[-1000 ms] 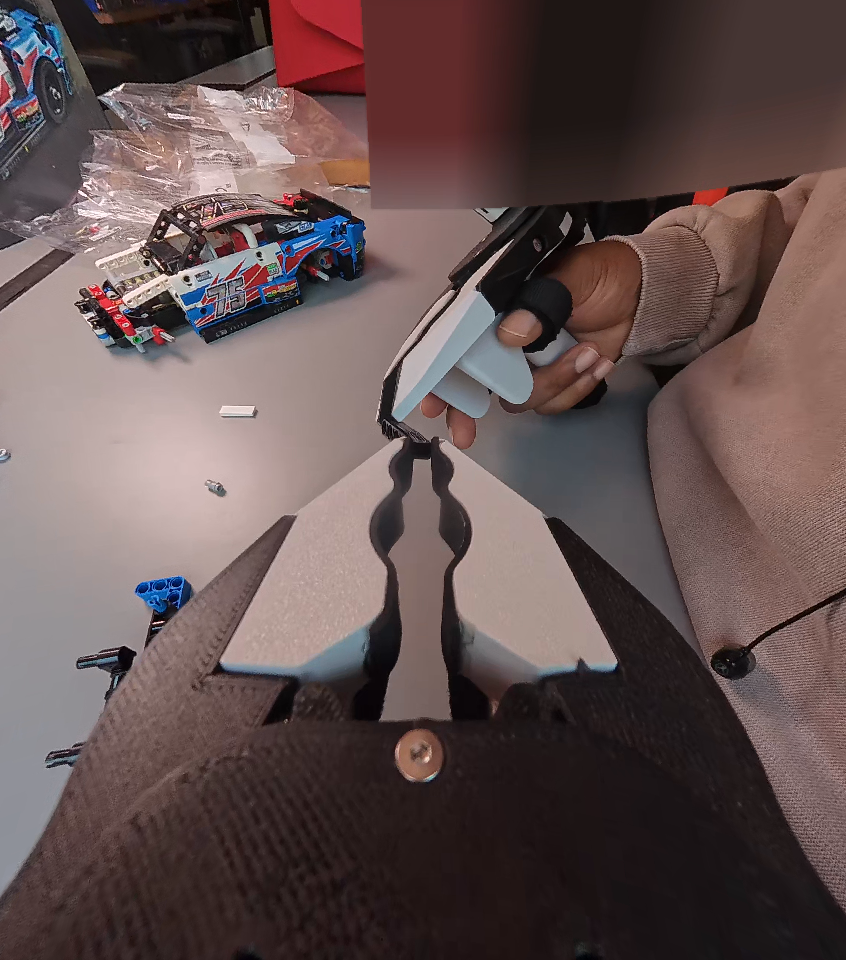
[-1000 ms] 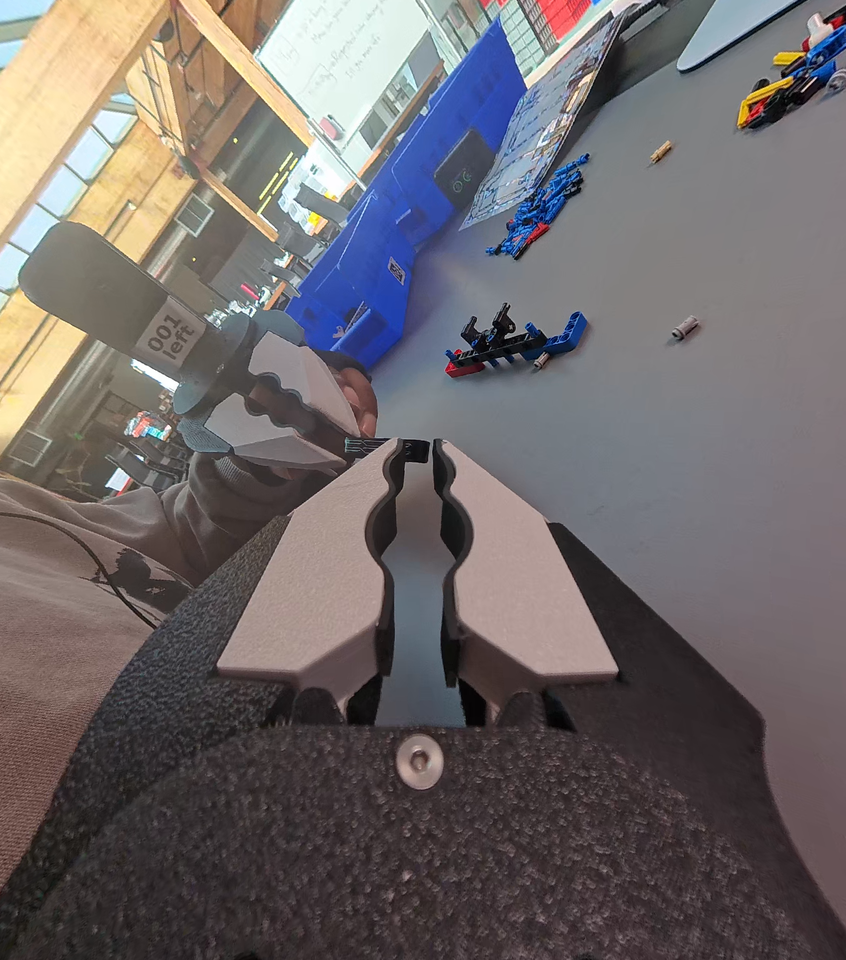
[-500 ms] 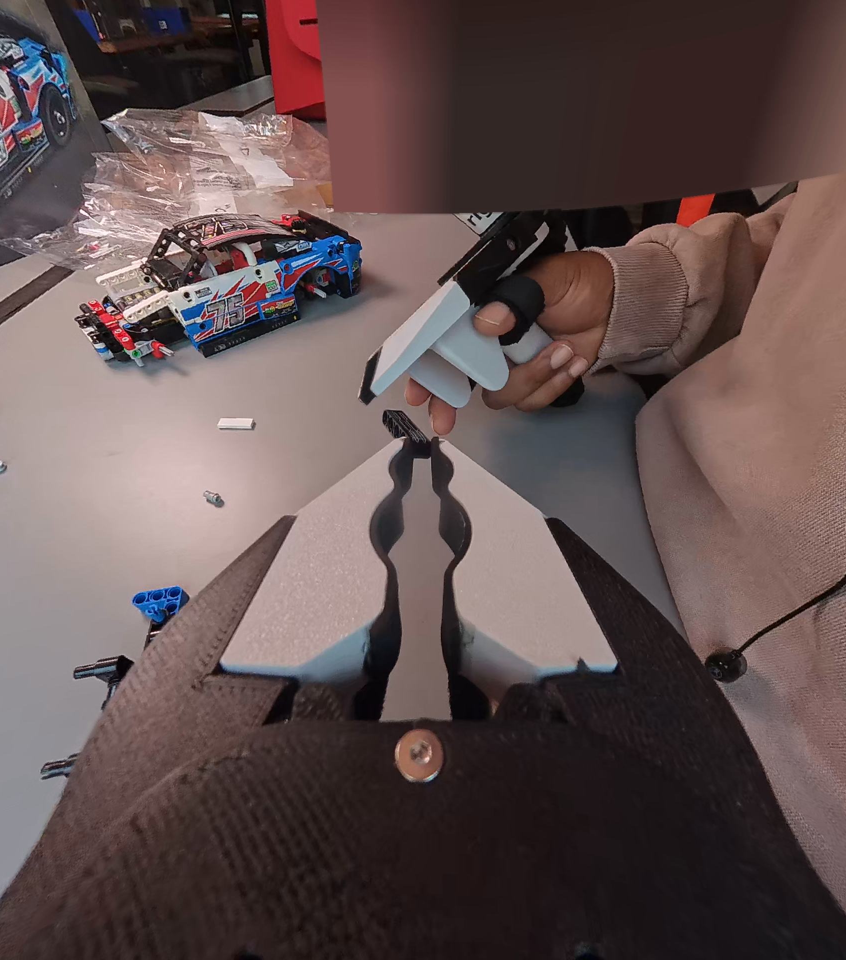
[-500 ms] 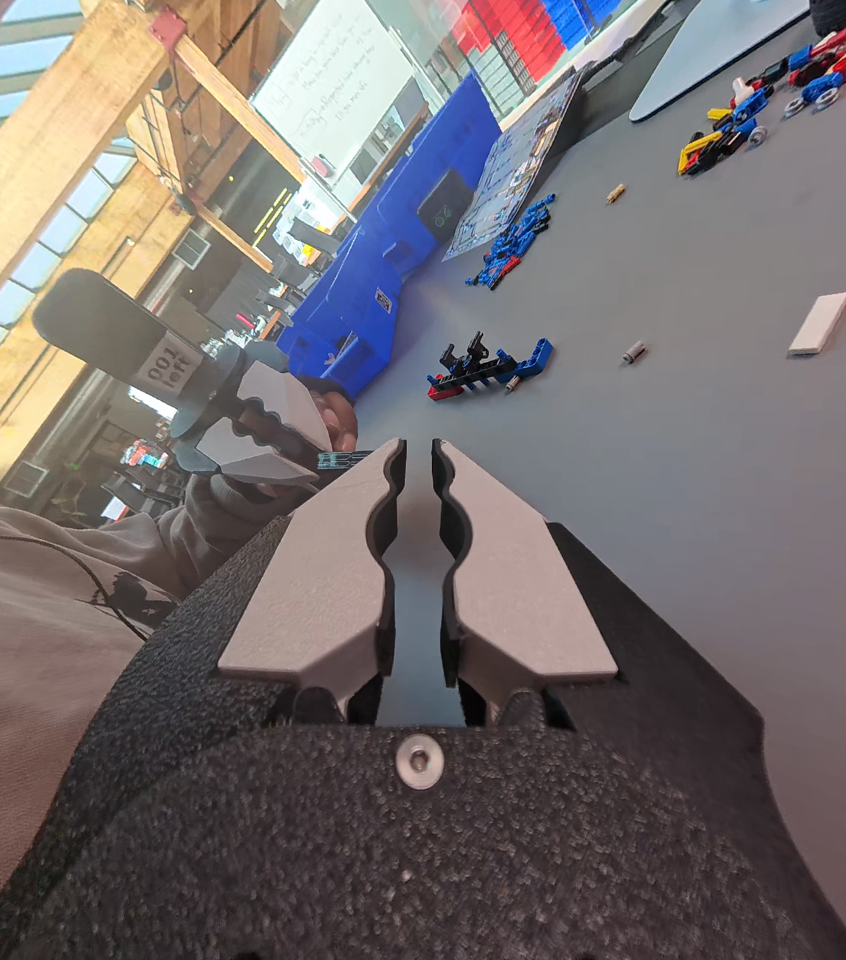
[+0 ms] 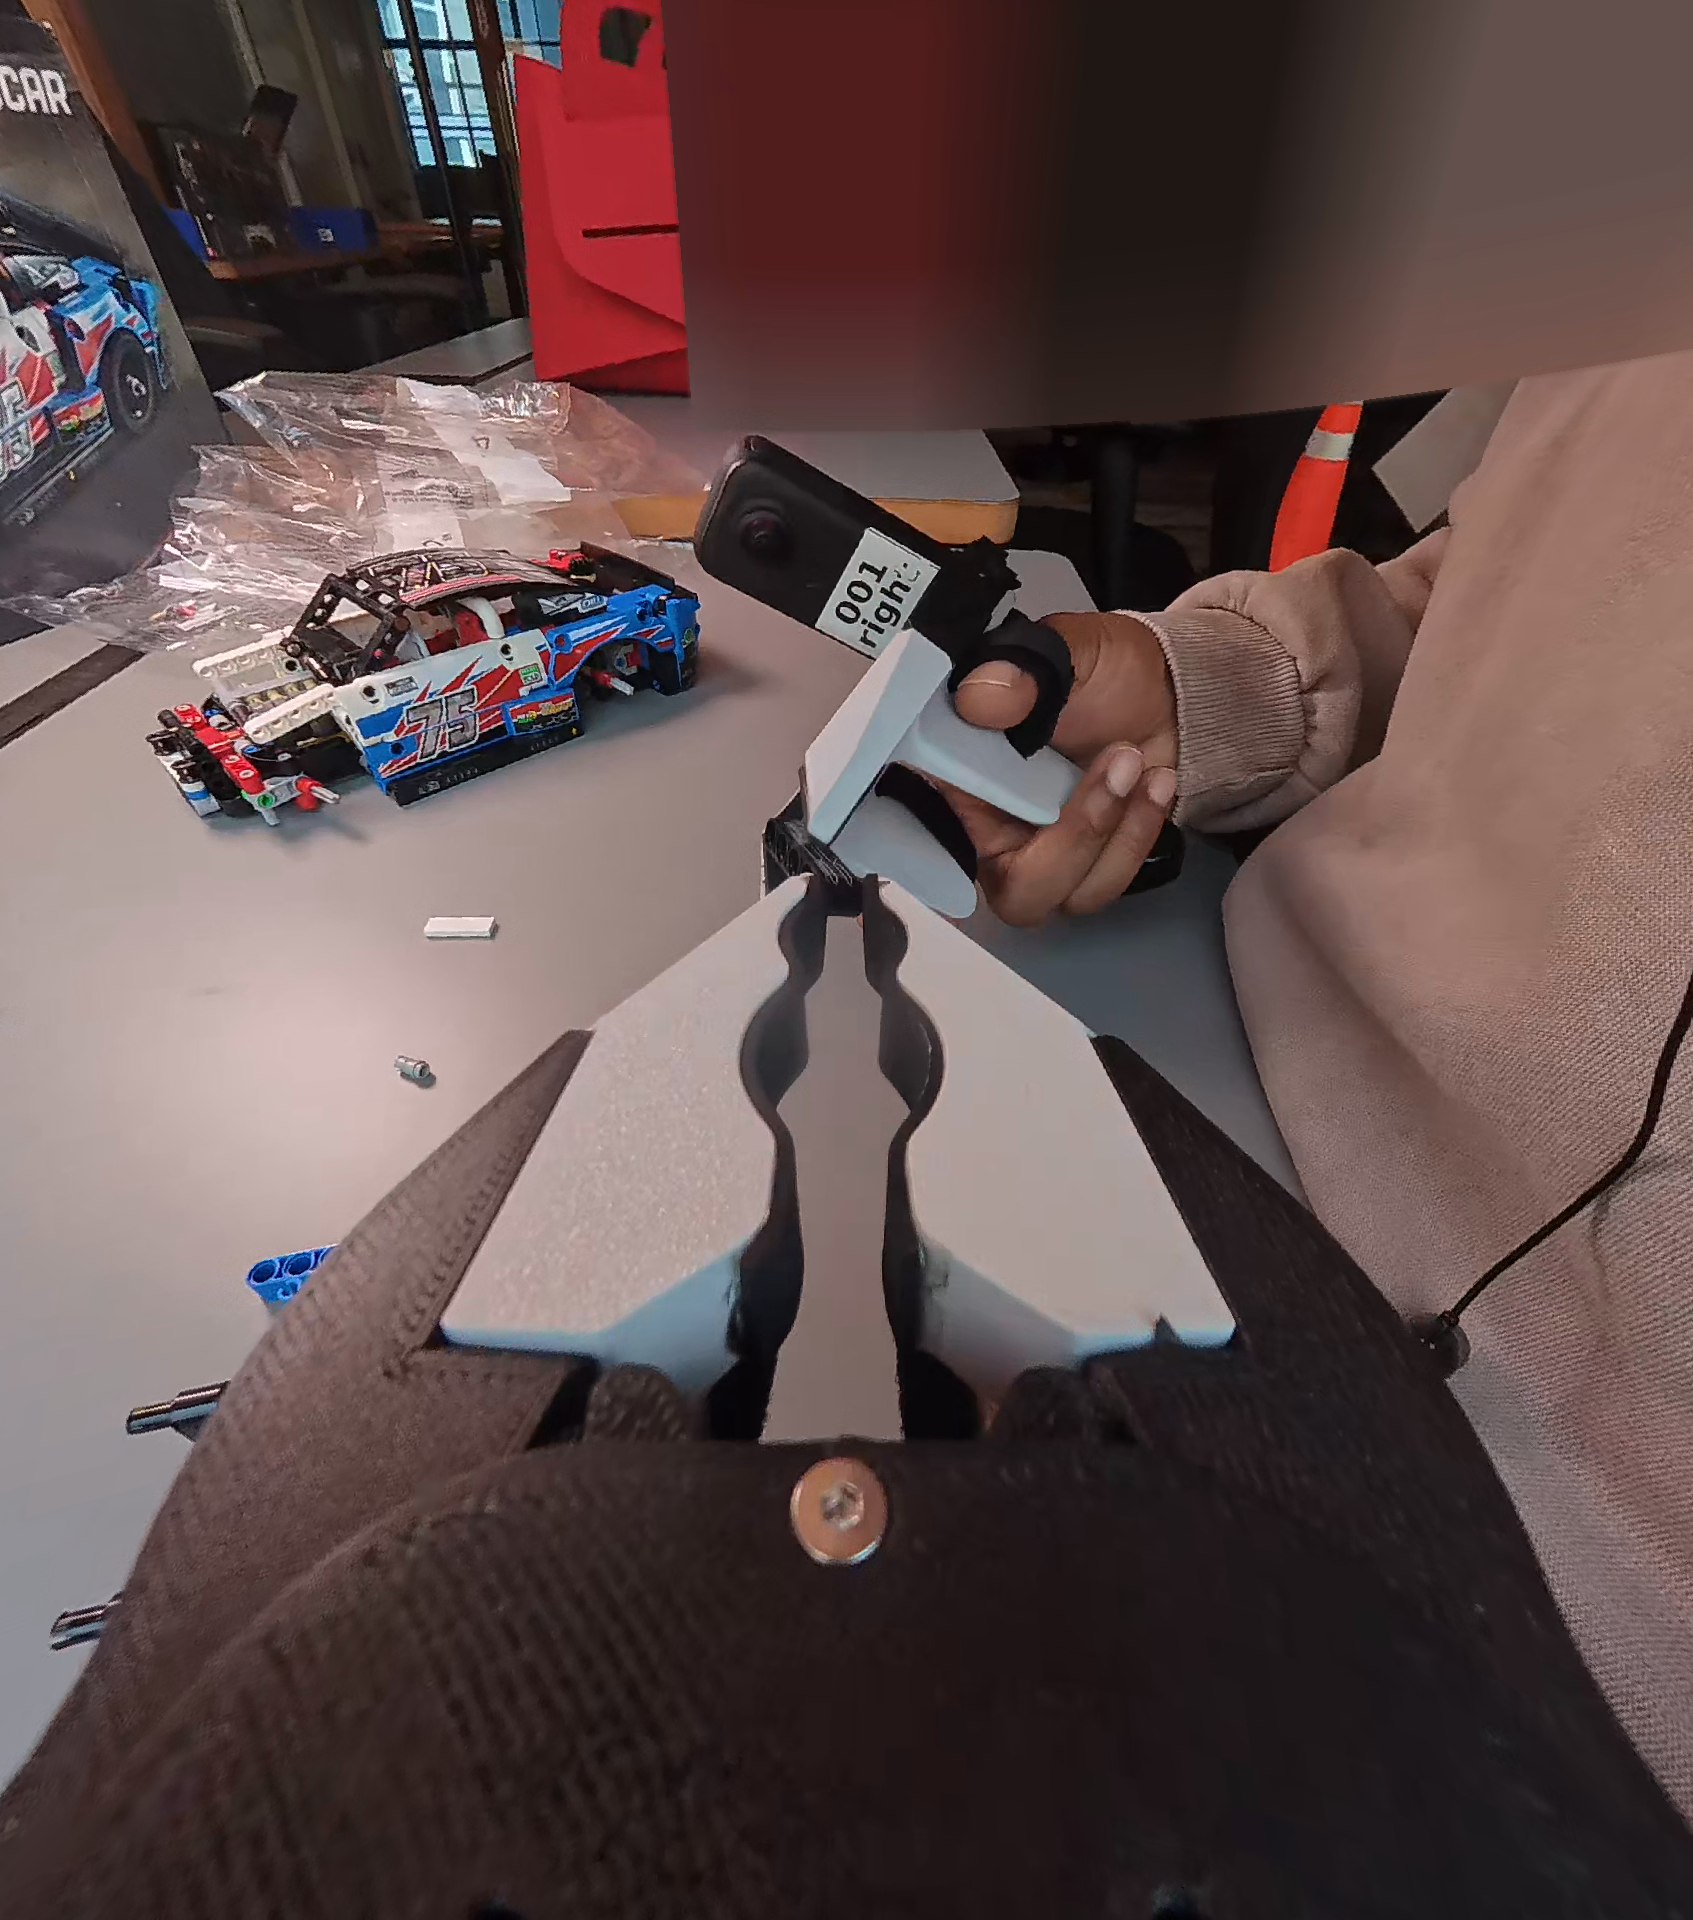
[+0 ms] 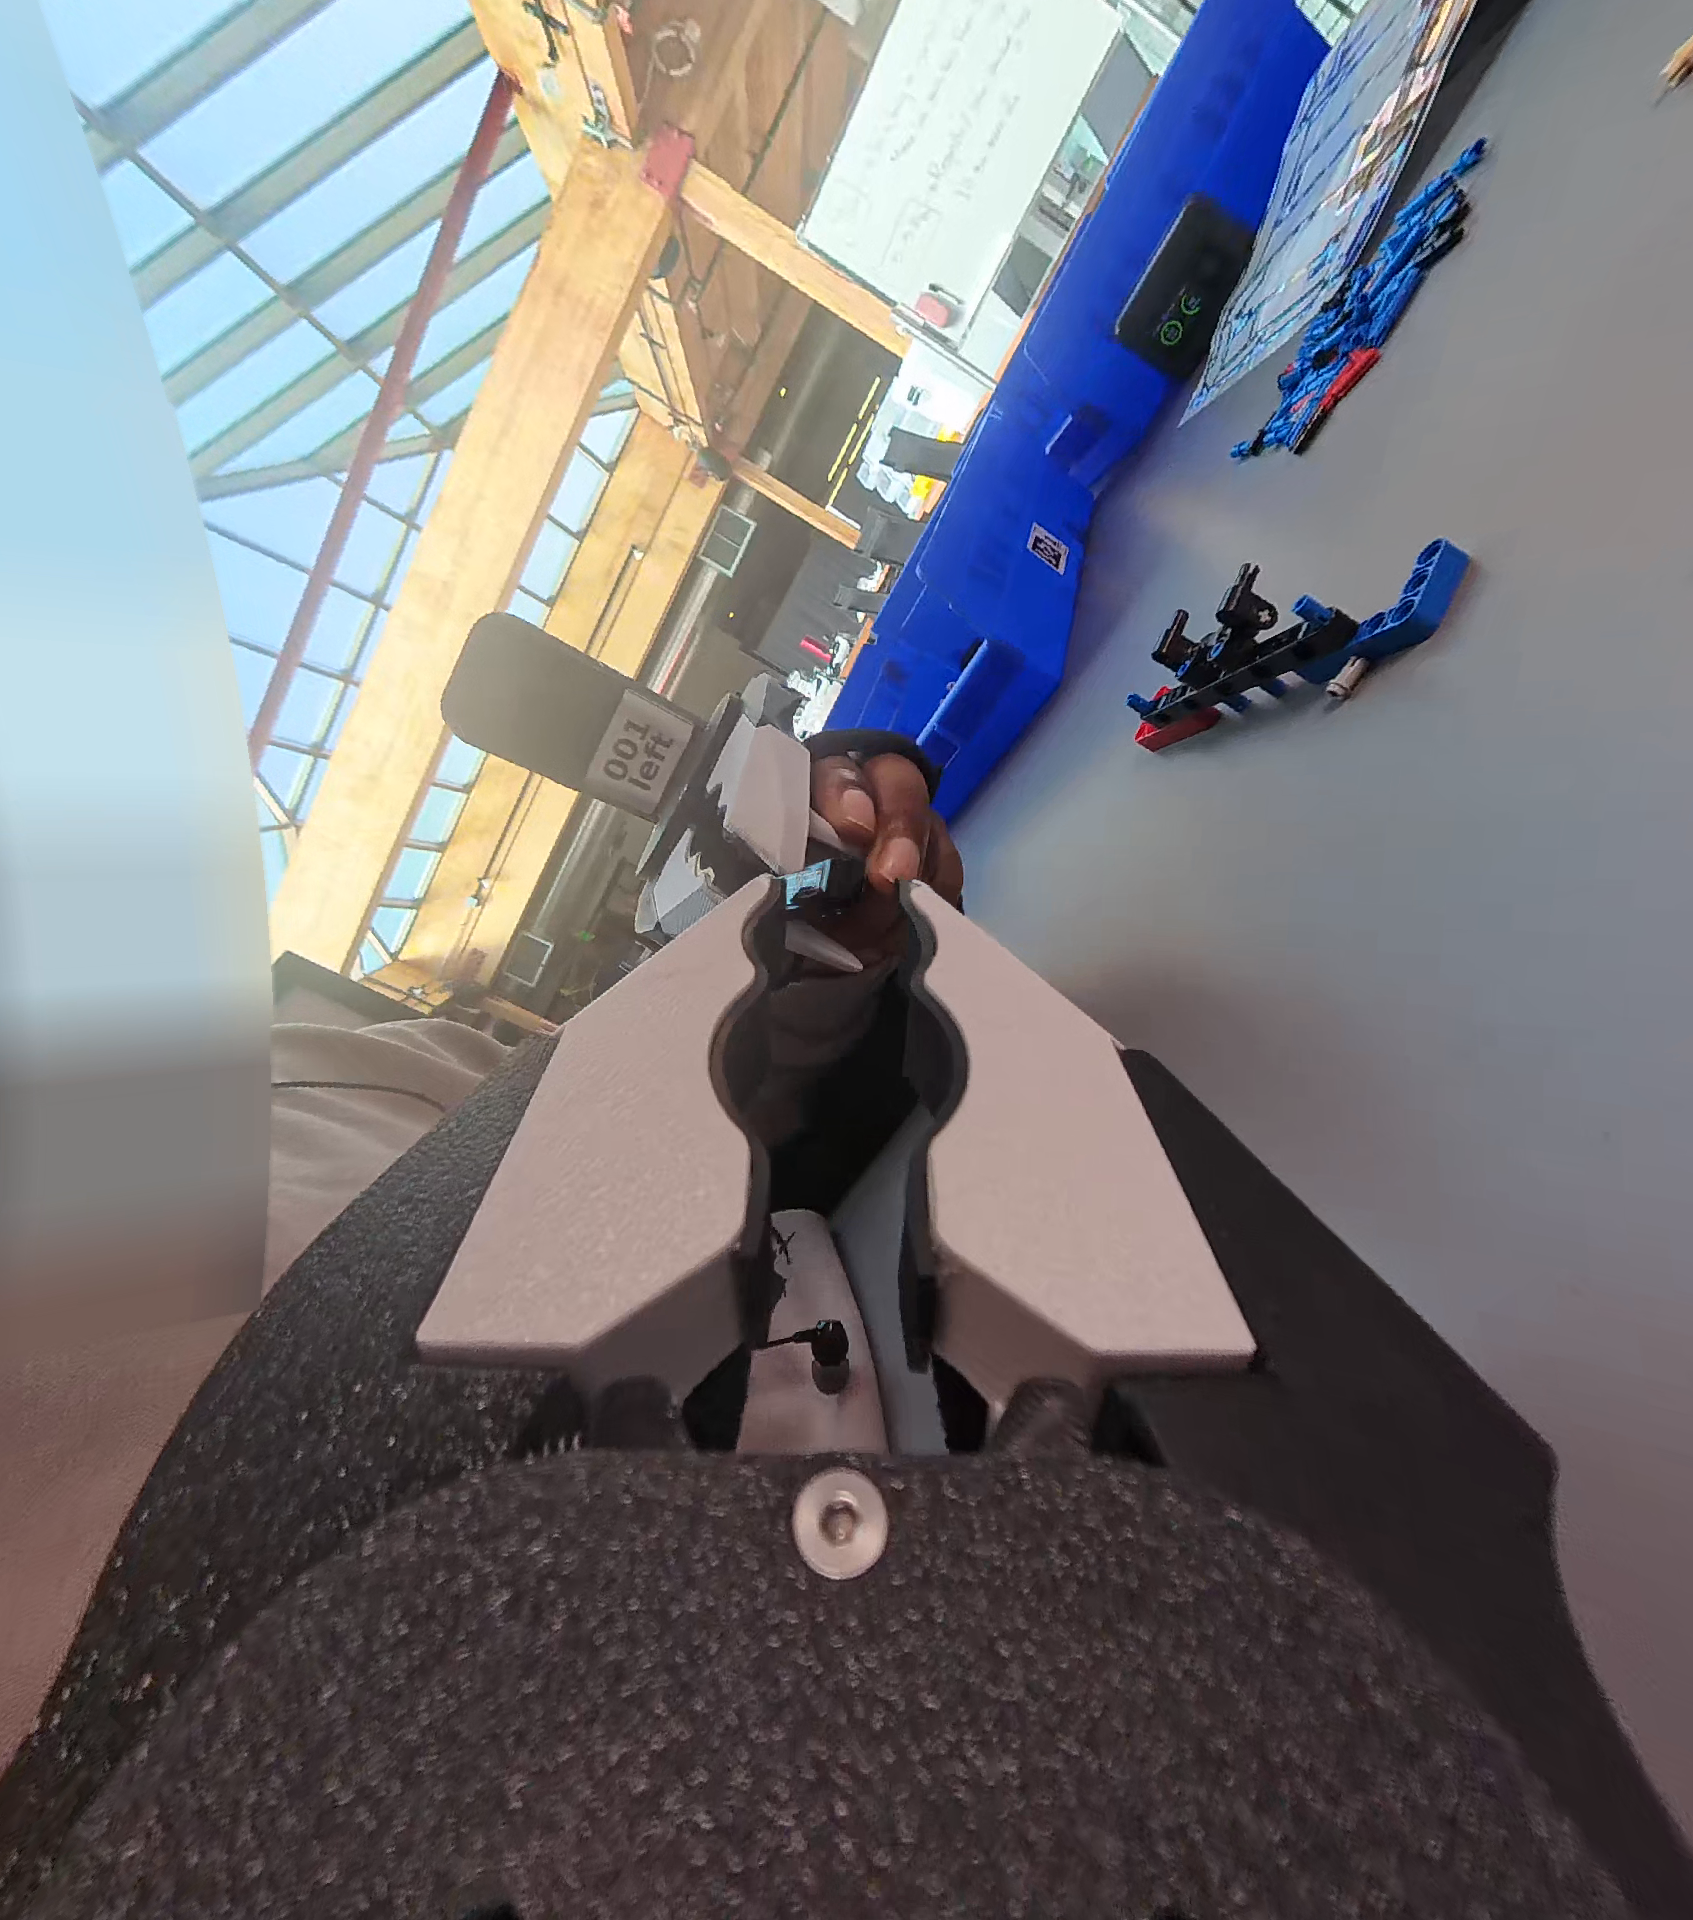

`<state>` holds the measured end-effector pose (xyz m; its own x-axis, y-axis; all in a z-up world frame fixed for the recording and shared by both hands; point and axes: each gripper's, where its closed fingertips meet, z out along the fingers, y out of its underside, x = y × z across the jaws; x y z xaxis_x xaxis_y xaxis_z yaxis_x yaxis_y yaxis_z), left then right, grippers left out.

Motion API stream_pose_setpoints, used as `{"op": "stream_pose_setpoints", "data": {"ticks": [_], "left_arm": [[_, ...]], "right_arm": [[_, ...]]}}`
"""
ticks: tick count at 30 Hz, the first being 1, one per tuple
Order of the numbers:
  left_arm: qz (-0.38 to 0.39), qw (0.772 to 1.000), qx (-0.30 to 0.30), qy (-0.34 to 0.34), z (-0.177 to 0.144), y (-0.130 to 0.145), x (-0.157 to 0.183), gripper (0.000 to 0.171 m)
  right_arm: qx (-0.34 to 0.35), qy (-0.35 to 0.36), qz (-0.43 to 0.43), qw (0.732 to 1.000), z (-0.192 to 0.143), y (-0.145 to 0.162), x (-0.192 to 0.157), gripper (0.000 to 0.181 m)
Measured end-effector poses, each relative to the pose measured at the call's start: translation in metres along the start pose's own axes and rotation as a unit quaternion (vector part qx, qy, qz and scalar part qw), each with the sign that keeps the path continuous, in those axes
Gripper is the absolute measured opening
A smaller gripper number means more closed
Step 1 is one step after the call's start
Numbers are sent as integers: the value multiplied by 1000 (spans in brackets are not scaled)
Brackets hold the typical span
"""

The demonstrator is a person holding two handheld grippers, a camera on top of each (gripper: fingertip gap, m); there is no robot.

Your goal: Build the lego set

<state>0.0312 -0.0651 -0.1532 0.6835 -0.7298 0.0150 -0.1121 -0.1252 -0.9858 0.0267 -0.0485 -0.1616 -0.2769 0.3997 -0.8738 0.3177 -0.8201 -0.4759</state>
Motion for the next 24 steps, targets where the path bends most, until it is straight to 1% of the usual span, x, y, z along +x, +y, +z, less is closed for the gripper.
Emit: {"op": "stream_pose_setpoints", "data": {"ticks": [1,4,6,7,9,10,13,15,17,18,21,24], "left_arm": [[1,1000,-2,0,0,1,0,5],[-4,1000,-6,-1,0,3,-2,5],[-30,999,-11,6,1,8,-3,6],[-56,998,-8,9,2,9,-6,7],[-117,993,1,26,1,11,-9,24],[-149,988,4,34,1,11,-11,29],[-234,970,21,63,1,11,-13,30],[-273,958,36,83,3,8,-10,25],[-289,951,38,99,5,8,-6,10],[-291,950,37,102,5,8,-4,8],[-294,950,17,101,5,12,-4,6],[-300,947,4,116,3,14,-1,6]], "right_arm": [[-1,0,-2,1000,0,0,0,13],[4,1,-7,1000,0,-2,-1,8],[9,-2,-5,1000,-1,-3,-2,6],[11,3,-9,1000,-1,-4,-1,5],[23,12,-20,999,-2,-7,1,5],[28,9,-19,999,-3,-9,1,5],[35,8,-26,999,-2,-11,-2,5],[31,4,-34,999,1,-8,-5,5],[24,4,-44,999,4,-5,-6,5],[25,6,-50,998,5,-4,-6,5],[18,13,-67,998,5,-2,-5,4],[-15,23,-98,995,4,4,-4,6]]}}
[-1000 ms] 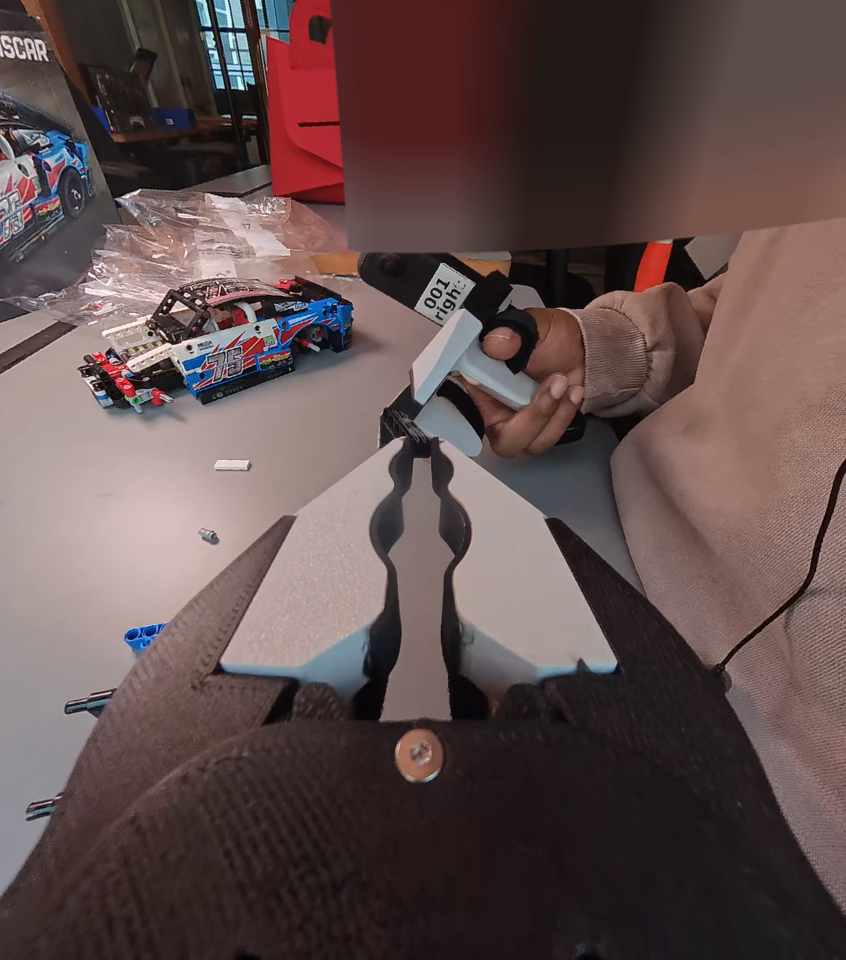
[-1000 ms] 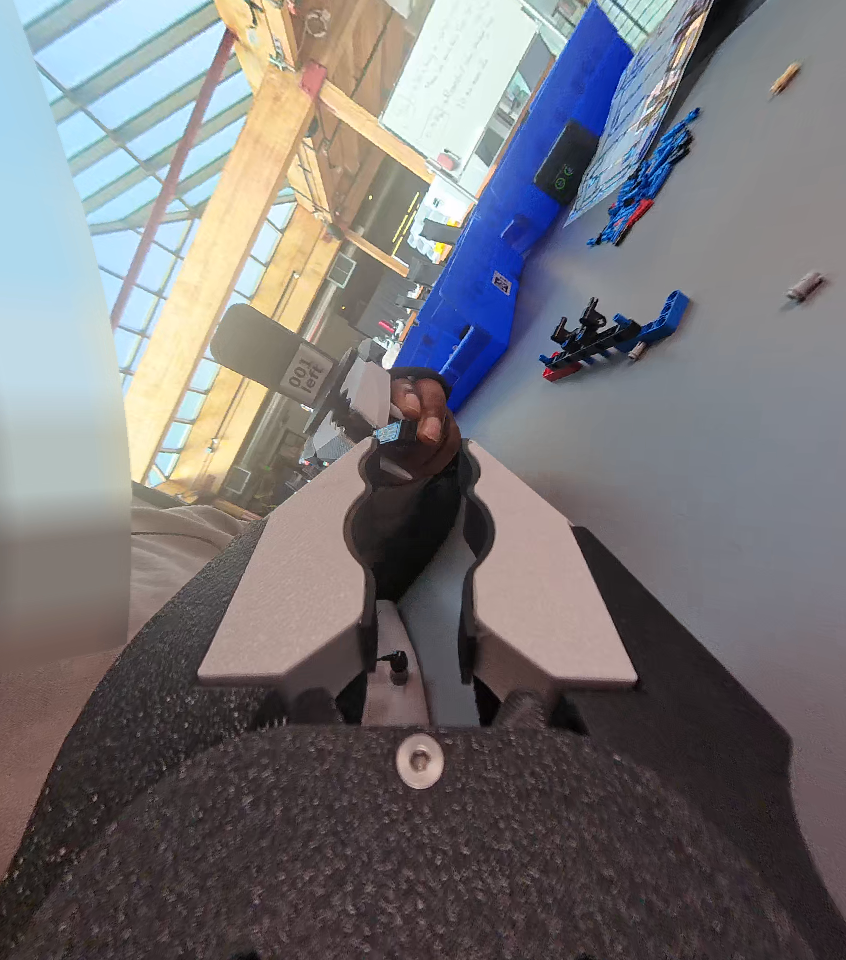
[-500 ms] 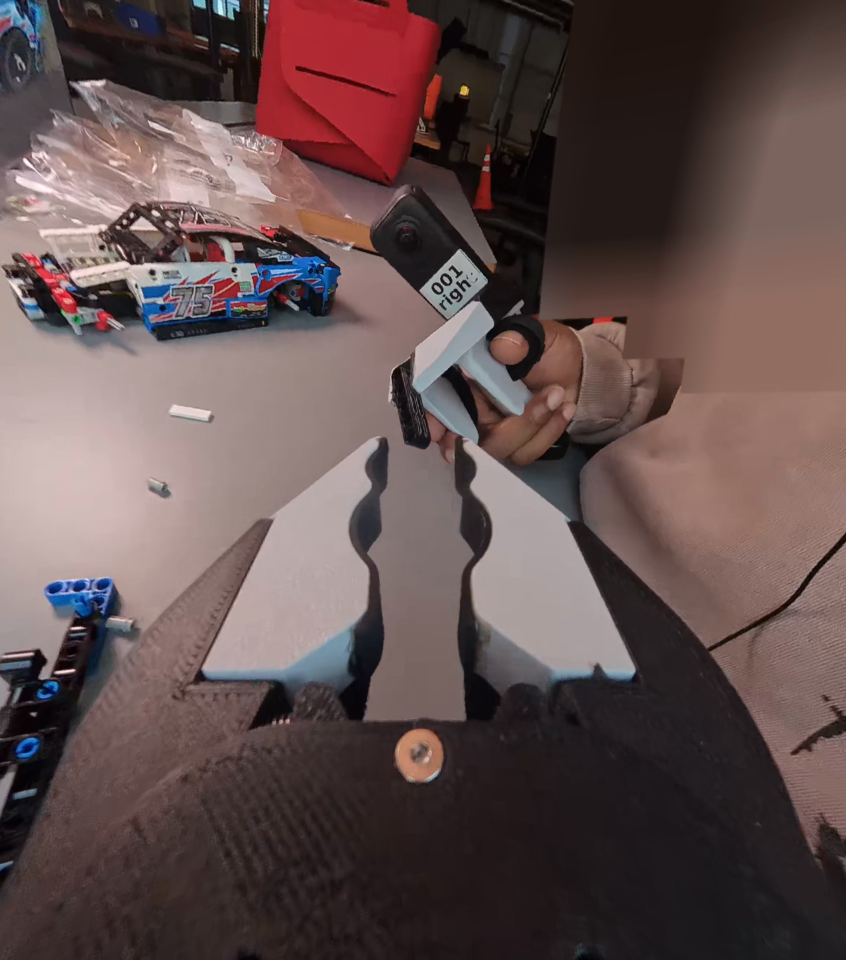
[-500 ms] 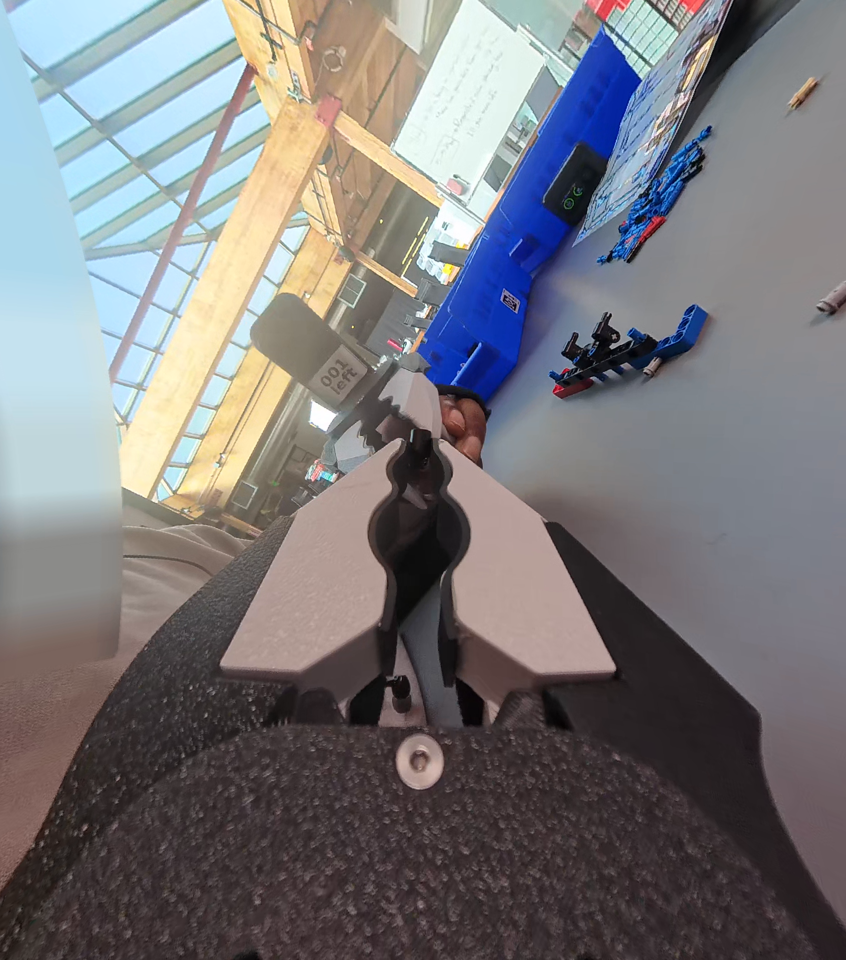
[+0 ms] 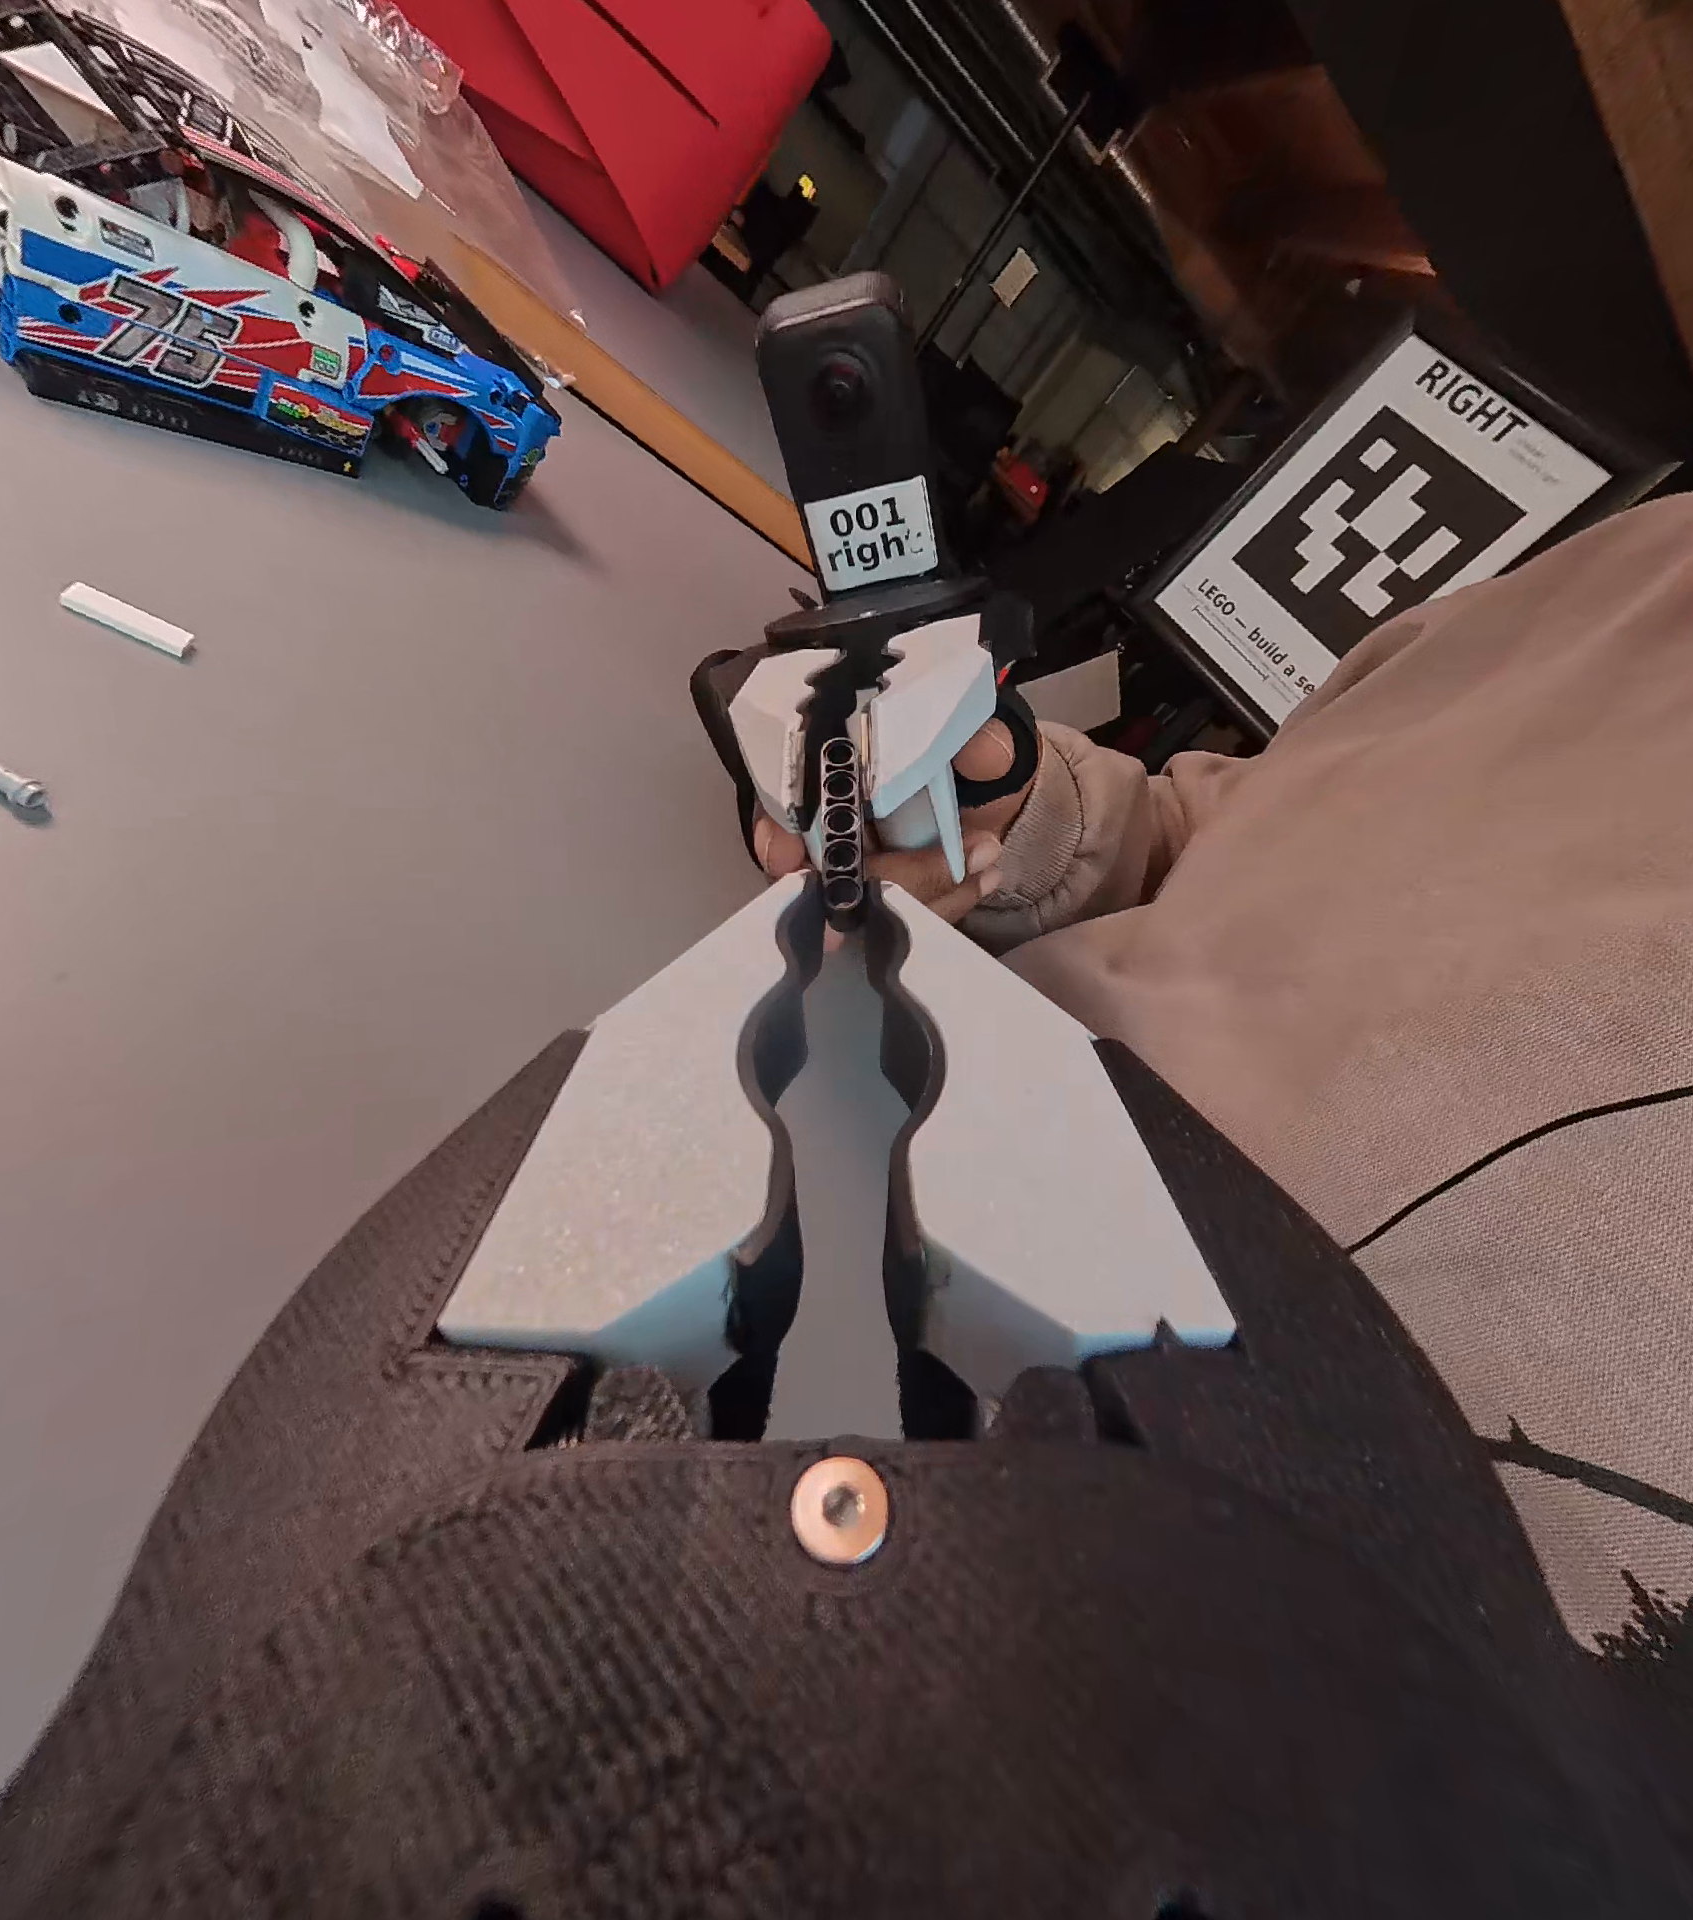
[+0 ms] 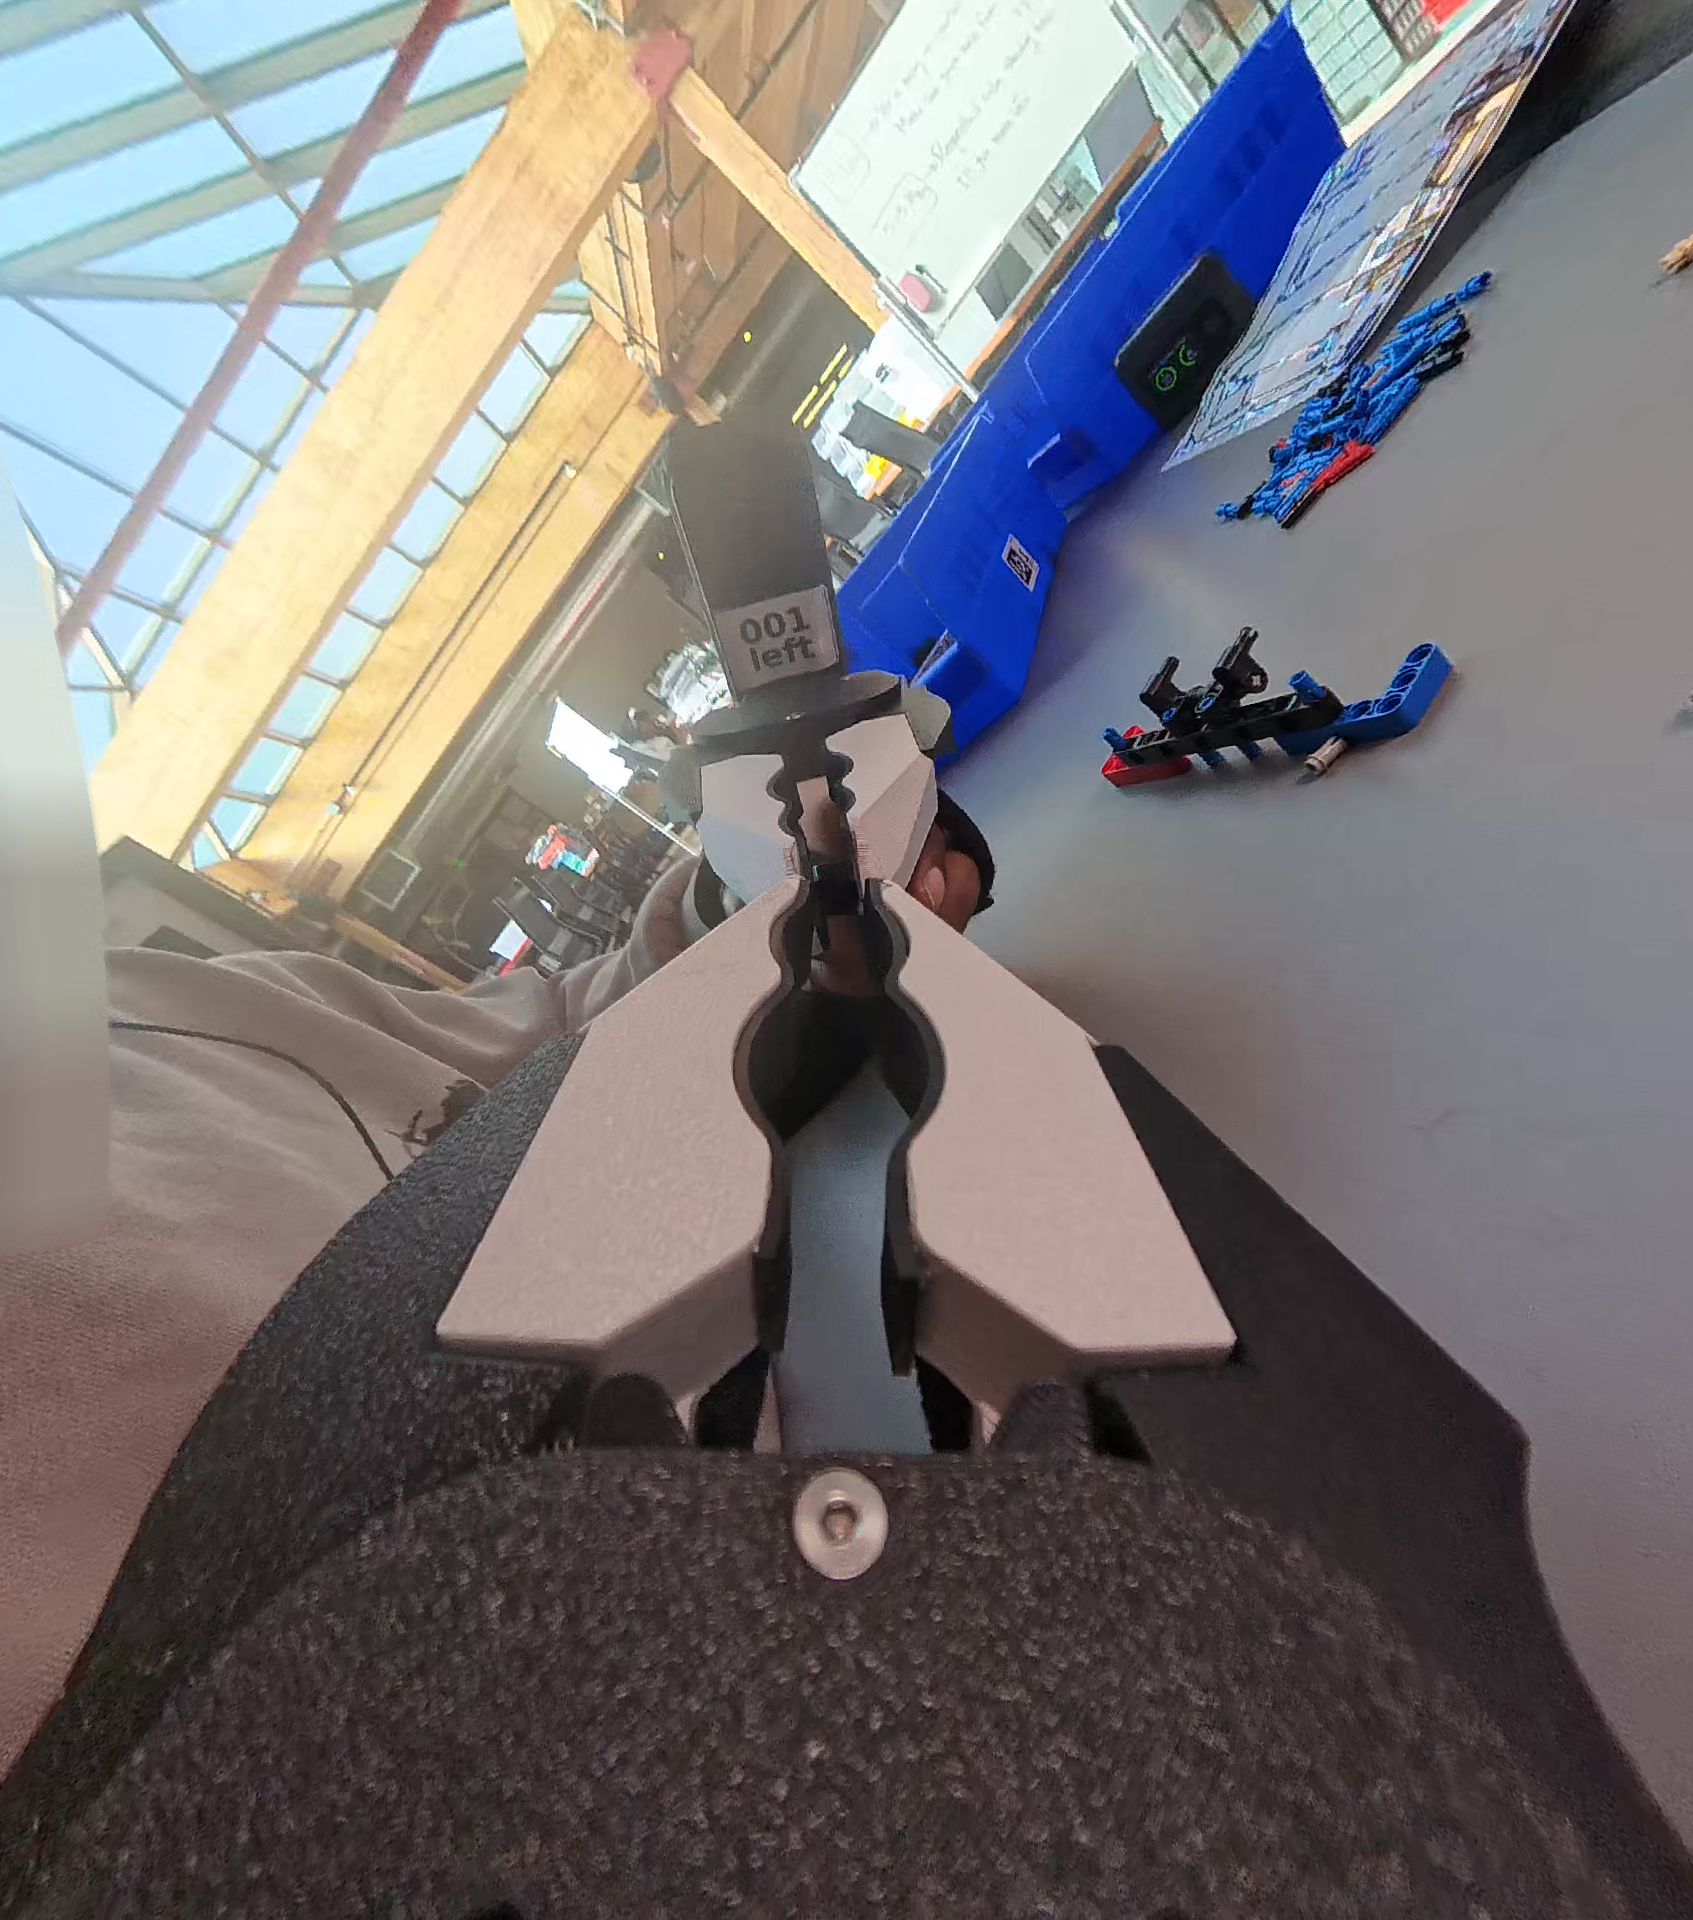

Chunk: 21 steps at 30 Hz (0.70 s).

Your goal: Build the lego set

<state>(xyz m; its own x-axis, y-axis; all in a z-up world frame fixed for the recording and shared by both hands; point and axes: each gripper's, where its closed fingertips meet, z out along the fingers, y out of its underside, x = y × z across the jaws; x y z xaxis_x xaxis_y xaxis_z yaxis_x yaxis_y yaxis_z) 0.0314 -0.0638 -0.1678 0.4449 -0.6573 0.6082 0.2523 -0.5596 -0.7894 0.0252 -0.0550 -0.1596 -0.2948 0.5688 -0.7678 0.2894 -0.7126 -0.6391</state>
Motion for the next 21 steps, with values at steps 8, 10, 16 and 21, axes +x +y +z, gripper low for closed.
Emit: {"op": "stream_pose_setpoints", "data": {"ticks": [8,10,16,21], "left_arm": [[-20,1000,-22,-10,2,9,-8,6],[-37,999,-19,-7,1,9,-9,5],[-71,997,-34,-5,4,17,-13,6],[-69,997,-39,-21,4,20,-17,6]], "right_arm": [[-78,39,-70,994,-4,7,9,7],[-128,81,-189,970,-12,6,17,17],[-257,98,-589,760,-9,13,17,28],[-309,57,-654,688,-1,23,25,6]]}}
